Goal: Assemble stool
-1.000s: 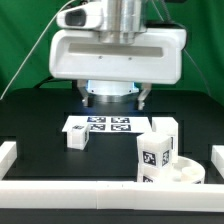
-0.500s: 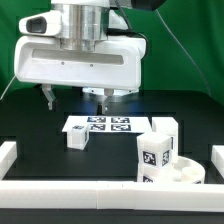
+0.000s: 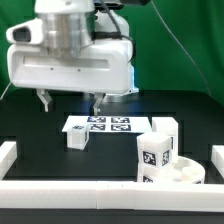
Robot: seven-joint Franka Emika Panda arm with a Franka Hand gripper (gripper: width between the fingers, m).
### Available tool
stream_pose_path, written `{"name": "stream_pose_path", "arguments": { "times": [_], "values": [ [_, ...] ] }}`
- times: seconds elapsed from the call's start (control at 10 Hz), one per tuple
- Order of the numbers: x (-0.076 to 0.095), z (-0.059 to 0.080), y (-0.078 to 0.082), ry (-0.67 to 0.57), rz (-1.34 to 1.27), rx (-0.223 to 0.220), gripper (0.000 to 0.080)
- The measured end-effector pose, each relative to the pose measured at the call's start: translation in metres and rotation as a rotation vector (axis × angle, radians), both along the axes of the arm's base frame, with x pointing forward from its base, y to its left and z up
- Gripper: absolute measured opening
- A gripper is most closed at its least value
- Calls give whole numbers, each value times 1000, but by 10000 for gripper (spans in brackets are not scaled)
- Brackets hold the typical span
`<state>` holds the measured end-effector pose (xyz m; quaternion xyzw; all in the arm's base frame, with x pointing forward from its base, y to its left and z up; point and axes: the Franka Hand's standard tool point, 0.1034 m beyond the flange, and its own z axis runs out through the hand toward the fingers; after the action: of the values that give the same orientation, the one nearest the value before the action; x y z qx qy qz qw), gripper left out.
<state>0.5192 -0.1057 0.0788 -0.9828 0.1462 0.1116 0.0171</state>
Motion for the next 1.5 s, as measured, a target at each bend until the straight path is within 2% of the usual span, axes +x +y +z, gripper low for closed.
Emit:
{"name": "stream_pose_path", "arguments": {
  "times": [0.1, 0.5, 0.6, 0.7, 0.8, 0.9, 1.3, 1.5],
  "values": [
    [-4, -6, -4, 60, -9, 15, 649],
    [-10, -7, -3, 284, -15, 87, 649],
    [-17, -8, -2, 374, -19, 115, 649],
    [-18, -17, -3, 400, 3, 126, 649],
    [-27, -24, -1, 468, 10, 150, 649],
    [-31, -21, -1, 550, 1, 176, 649],
    [-28, -27, -5, 582, -1, 179, 649],
    [-36, -42, -2, 567, 1, 170, 649]
  ]
}}
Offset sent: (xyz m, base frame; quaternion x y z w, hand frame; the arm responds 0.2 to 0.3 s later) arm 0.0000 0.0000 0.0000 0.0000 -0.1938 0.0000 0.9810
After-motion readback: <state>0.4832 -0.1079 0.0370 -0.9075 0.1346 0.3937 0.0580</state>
